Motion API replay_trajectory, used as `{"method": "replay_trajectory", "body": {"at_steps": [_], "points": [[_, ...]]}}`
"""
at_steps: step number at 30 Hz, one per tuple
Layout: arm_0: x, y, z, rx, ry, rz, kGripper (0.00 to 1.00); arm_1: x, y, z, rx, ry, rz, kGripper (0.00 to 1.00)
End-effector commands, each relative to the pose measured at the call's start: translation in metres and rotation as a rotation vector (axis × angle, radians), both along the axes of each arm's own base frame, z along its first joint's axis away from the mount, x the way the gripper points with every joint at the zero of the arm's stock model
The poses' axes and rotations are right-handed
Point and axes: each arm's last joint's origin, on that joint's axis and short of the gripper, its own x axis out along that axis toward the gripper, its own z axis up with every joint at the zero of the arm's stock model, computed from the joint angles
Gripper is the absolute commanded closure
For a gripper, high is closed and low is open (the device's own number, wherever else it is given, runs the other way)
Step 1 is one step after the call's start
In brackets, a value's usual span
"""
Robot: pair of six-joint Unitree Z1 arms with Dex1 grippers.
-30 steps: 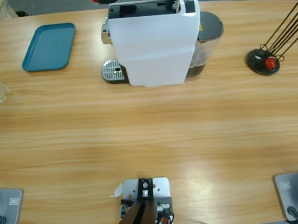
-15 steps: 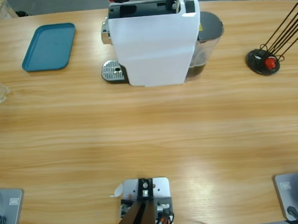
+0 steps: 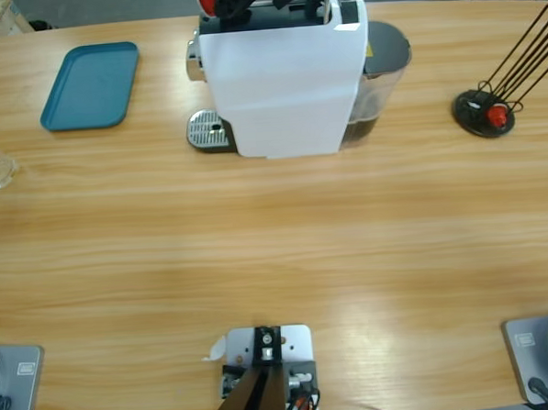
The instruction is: Pour coffee
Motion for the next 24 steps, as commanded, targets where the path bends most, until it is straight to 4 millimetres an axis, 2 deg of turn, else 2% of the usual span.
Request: {"method": "replay_trajectory", "body": {"at_steps": [1,24], "points": [[-0.006,0.003,-0.011,0.004,0.03,0.0,0.004,0.002,0.005,-0.033,-0.095,0.041,-0.012,0.98],[-0.008,0.005,-0.018,0.013,0.038,0.005,0.004,0.006,0.012,-0.046,-0.097,0.079,0.018,0.961]]}}
